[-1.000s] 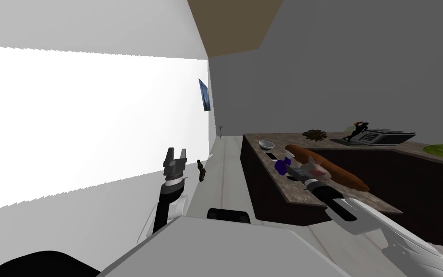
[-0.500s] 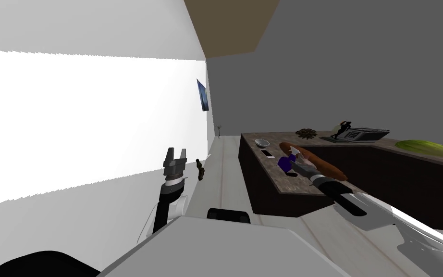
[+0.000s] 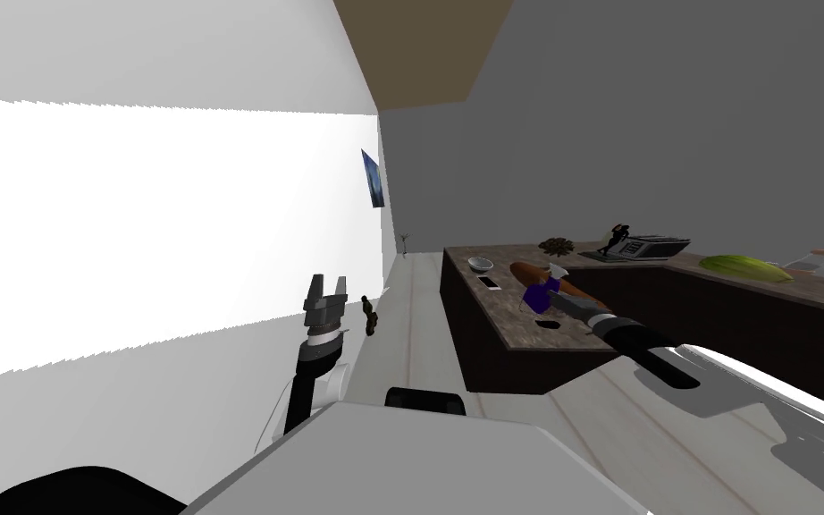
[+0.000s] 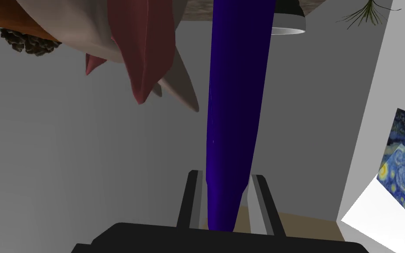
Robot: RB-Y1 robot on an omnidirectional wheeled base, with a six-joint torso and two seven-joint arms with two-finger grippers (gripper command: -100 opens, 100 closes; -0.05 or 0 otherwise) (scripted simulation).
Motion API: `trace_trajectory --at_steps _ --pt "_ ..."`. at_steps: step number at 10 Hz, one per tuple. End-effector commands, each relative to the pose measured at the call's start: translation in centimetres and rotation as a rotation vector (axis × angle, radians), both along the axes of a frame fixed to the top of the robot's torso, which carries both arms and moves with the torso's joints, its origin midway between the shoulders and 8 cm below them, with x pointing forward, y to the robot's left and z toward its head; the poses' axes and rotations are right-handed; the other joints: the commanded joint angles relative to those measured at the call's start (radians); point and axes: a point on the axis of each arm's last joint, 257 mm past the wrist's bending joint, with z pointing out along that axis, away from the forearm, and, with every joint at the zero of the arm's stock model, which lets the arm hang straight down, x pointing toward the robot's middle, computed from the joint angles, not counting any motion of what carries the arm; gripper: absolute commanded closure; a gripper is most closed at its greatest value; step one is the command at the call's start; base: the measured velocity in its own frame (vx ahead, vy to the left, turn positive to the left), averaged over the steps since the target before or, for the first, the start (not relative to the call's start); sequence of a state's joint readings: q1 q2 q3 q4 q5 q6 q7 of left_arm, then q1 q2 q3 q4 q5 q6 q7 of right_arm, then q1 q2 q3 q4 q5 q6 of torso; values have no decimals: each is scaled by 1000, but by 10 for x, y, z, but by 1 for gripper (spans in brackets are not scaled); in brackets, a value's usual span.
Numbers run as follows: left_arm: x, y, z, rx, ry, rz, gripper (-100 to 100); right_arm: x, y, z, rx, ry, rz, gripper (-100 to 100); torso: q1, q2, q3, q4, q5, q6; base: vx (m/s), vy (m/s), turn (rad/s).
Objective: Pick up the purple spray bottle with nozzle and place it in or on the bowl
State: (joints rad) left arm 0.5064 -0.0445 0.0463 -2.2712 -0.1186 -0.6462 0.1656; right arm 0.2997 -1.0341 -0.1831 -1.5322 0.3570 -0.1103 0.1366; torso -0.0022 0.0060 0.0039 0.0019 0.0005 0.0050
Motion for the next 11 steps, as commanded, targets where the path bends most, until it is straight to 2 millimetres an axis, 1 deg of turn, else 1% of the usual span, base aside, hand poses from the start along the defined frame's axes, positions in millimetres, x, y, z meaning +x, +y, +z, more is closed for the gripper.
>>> trace_trajectory --at_steps 1,2,4,6,9,11 --pt "0 0 0 0 0 0 0 2 -8 12 0 -5 -8 100 0 0 0 0 0 0 -11 -22 -41" --pt "0 0 0 0 0 0 0 3 -11 19 -1 -8 -12 100 0 -1 0 0 0 0 -1 -19 -45" --pt "0 0 0 0 0 0 0 7 -19 38 -9 -12 -23 100 1 -3 -1 0 1 0 37 -11 -42" --pt "0 0 0 0 0 0 0 8 -22 44 -15 -7 -29 100 2 -7 -4 -1 1 -2 109 -2 12" --pt "0 0 0 0 0 0 0 7 -23 45 -23 6 -29 100 3 -25 -14 -4 3 -8 226 5 106" --pt "0 0 0 0 0 0 0 6 -22 45 -26 13 -28 100 3 -28 -16 -5 3 -9 238 -21 101"
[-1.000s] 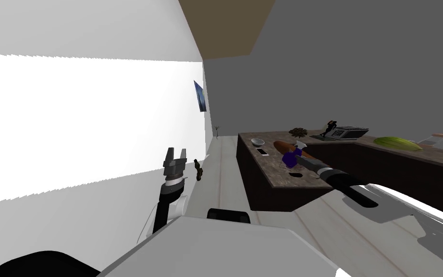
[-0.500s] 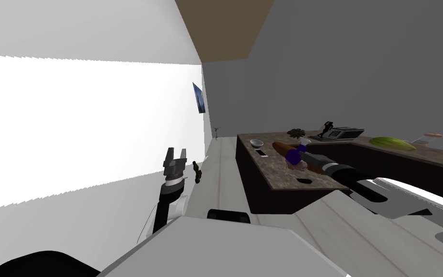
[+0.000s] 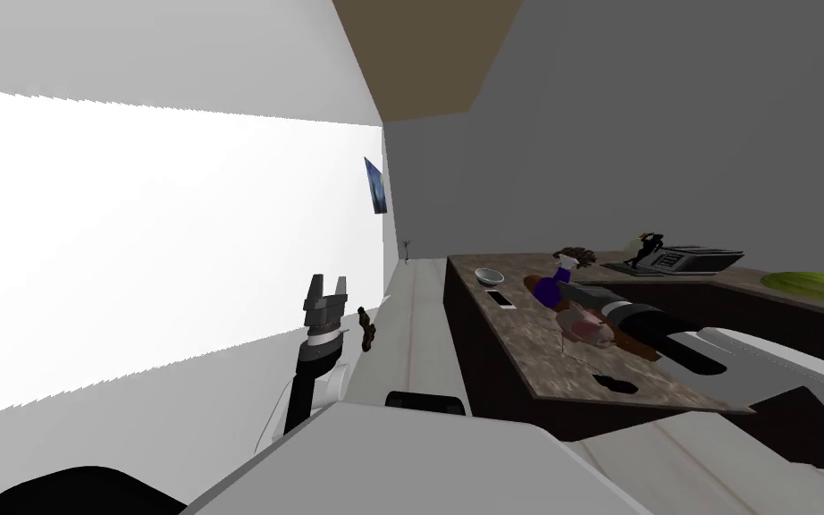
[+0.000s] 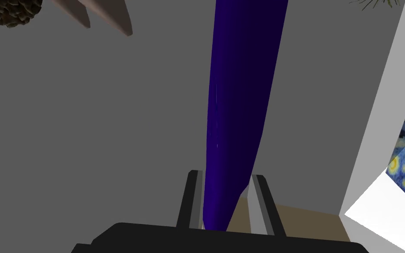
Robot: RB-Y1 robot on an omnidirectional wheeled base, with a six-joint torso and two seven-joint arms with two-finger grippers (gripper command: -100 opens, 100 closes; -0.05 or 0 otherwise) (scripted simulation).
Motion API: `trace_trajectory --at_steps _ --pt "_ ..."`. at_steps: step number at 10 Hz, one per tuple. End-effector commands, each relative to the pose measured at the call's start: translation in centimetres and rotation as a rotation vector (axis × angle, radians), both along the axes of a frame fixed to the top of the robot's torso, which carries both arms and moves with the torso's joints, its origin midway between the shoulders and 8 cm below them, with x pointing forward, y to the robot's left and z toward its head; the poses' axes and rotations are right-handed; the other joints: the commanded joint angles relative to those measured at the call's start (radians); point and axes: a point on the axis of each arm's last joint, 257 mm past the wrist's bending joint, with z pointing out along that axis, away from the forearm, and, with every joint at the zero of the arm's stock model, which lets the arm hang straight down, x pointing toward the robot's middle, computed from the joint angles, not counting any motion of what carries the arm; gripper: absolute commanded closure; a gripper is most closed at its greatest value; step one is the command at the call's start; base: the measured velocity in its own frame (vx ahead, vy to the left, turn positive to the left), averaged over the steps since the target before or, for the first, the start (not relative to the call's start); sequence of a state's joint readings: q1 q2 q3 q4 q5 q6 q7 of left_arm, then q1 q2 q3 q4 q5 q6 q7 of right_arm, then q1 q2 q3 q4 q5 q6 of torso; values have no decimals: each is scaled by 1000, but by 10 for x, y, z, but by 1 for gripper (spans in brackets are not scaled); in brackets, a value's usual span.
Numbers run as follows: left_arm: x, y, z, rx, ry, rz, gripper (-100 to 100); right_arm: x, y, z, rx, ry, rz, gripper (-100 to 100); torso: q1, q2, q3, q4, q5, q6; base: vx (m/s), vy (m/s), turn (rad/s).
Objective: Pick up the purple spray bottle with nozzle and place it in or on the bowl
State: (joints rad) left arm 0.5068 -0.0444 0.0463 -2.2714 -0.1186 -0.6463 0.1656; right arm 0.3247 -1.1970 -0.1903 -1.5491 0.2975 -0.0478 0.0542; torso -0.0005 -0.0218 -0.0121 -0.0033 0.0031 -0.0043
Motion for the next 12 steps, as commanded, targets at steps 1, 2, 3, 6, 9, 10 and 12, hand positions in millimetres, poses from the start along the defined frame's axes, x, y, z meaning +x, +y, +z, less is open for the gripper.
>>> trace_trajectory --at_steps 1,2,3,6,9,10,12 --pt "0 0 0 0 0 0 0 -1 1 -1 -3 6 3 100 0 0 0 0 0 0 196 -34 114" --pt "0 0 0 0 0 0 0 -1 1 -1 -5 10 4 100 0 2 1 0 0 0 219 -24 119" --pt "0 0 0 0 0 0 0 -2 2 -2 -7 13 6 100 1 1 1 0 0 -1 199 -32 123" --pt "0 0 0 0 0 0 0 -3 4 -5 -12 24 12 100 0 -3 -2 -1 1 -2 260 -41 118" --pt "0 0 0 0 0 0 0 -5 7 -7 -18 32 20 100 3 3 1 0 1 -2 176 -31 115" --pt "0 0 0 0 0 0 0 -5 8 -9 -20 36 23 100 3 5 3 1 1 -2 198 -65 114" --pt "0 0 0 0 0 0 0 -5 8 -8 -18 33 22 -100 3 9 5 1 1 0 59 -20 23"
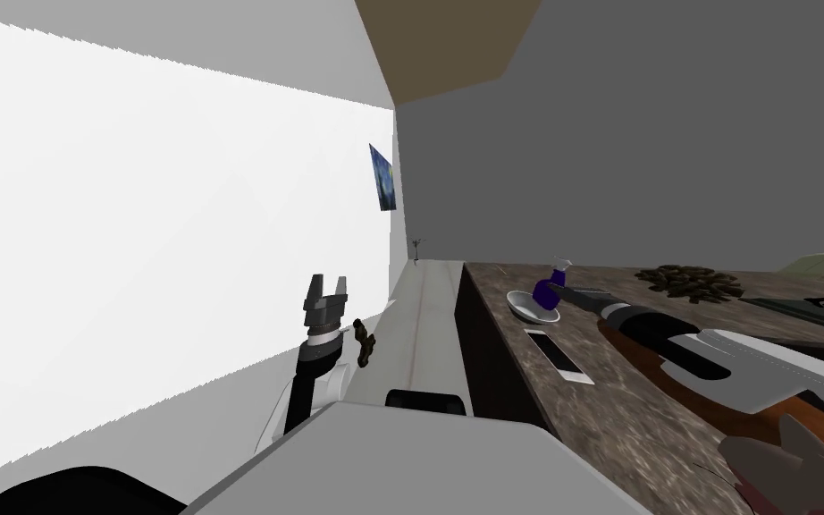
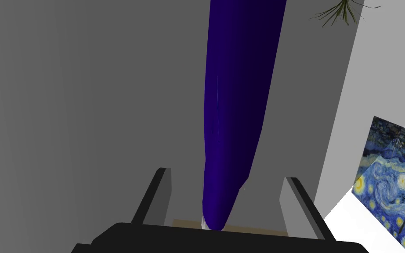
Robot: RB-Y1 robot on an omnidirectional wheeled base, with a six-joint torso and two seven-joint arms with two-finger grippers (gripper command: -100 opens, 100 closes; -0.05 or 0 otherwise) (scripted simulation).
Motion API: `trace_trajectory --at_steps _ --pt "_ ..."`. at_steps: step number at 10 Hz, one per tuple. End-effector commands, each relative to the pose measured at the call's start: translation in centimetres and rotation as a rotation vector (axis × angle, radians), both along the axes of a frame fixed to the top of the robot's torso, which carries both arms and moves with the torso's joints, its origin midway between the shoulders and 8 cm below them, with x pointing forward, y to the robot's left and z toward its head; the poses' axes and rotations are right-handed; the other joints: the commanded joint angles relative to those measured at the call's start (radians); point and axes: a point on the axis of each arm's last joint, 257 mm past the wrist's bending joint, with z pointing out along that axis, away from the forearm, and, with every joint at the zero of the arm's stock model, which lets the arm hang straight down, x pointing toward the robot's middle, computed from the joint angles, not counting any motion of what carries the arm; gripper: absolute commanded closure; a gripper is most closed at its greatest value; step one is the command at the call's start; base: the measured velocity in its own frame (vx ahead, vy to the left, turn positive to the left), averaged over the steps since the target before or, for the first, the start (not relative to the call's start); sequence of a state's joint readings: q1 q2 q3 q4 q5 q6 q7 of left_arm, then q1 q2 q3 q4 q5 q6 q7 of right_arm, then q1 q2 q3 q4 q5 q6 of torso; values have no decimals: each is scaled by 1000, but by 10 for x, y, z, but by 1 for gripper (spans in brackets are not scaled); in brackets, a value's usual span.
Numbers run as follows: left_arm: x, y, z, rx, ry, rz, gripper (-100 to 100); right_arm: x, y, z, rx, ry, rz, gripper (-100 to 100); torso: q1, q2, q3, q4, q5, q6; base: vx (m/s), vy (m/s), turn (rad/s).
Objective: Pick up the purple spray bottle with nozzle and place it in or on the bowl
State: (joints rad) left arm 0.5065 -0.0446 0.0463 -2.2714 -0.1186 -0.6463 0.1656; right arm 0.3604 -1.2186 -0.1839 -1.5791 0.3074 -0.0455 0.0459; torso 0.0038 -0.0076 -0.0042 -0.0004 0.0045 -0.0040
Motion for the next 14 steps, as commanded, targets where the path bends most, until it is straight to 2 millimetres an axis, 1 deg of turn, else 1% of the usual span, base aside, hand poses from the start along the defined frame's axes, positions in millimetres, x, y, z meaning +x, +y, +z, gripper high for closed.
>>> trace_trajectory --at_steps 1,4,5,6,9,10,13,14 --pt "0 0 0 0 0 0 0 0 0 0 0 0 0 -100 0 0 0 0 0 0 10 -2 2" --pt "0 0 0 0 0 0 0 0 0 0 0 0 0 -100 1 4 3 1 0 0 0 0 0" --pt "0 0 0 0 0 0 0 0 0 0 0 0 0 0 1 4 3 1 0 0 0 0 0" --pt "0 0 0 0 0 0 0 2 2 11 1 -2 7 -100 1 4 3 1 0 0 5 -3 -61" --pt "0 0 0 0 0 0 0 6 6 27 4 -4 19 -100 1 4 3 1 1 0 8 -1 -54" --pt "0 0 0 0 0 0 0 9 9 37 6 -4 28 -100 1 4 3 1 1 0 12 -5 -77" --pt "0 0 0 0 0 0 0 14 16 51 10 -3 42 -100 1 4 3 1 0 0 9 -3 -48" --pt "0 0 0 0 0 0 0 13 14 47 8 -4 39 -100 1 4 3 1 0 0 0 0 0"
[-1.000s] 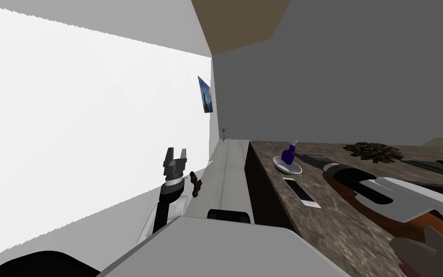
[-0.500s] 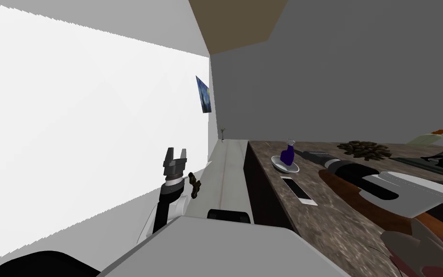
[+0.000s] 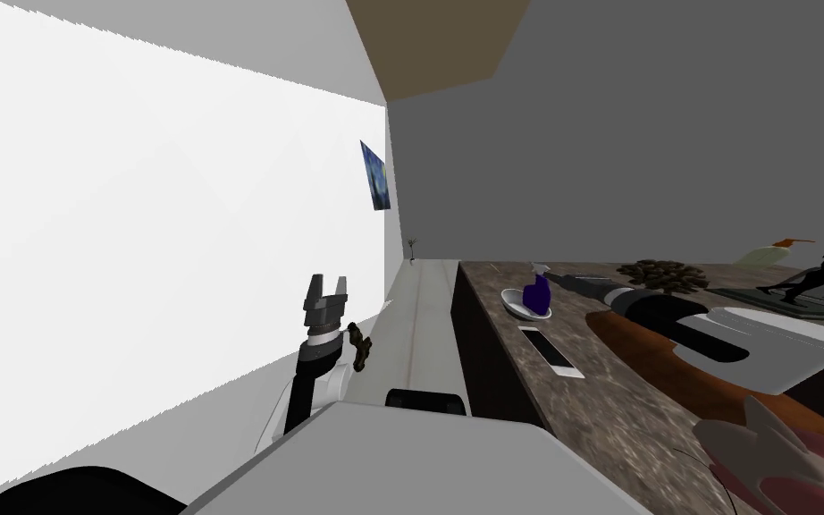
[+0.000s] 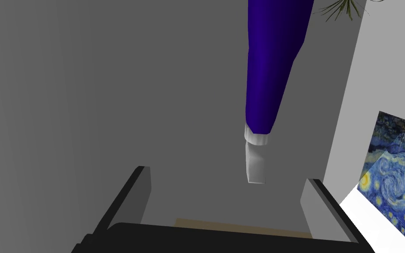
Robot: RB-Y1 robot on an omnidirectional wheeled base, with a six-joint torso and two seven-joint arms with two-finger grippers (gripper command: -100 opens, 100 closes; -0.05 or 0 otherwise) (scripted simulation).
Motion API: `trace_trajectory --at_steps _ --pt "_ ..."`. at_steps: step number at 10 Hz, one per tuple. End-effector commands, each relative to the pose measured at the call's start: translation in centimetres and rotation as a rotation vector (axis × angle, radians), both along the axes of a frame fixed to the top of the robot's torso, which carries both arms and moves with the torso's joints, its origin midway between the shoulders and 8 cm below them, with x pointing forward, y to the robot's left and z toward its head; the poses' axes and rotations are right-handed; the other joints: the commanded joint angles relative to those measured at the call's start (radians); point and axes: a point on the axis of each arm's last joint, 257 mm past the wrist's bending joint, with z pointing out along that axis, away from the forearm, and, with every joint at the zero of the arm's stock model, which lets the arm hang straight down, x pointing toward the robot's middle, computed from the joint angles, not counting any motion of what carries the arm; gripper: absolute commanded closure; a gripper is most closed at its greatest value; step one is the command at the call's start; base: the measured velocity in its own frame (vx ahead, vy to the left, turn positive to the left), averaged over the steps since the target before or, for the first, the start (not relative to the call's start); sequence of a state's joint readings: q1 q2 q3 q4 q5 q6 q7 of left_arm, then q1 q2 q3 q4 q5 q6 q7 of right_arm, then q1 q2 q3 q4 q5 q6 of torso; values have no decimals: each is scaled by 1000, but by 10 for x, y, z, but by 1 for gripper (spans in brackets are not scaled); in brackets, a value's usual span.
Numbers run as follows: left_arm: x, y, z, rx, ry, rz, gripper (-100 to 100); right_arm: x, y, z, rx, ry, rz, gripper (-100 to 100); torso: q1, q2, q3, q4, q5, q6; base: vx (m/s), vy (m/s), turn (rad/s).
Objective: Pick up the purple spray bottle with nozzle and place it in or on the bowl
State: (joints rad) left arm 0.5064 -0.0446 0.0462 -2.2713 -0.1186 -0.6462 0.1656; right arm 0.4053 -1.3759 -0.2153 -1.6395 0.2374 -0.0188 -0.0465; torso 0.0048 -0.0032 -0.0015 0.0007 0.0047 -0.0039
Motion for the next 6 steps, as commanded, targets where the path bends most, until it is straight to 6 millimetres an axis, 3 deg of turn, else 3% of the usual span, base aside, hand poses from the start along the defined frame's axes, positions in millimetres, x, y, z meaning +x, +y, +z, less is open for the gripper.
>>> trace_trajectory --at_steps 1,6 --pt "0 0 0 0 0 0 0 0 0 0 0 0 0 0 0 0 0 0 0 0 0 0 0" --pt "0 0 0 0 0 0 0 0 0 0 0 0 0 0 0 0 0 0 0 0 0 0 0"
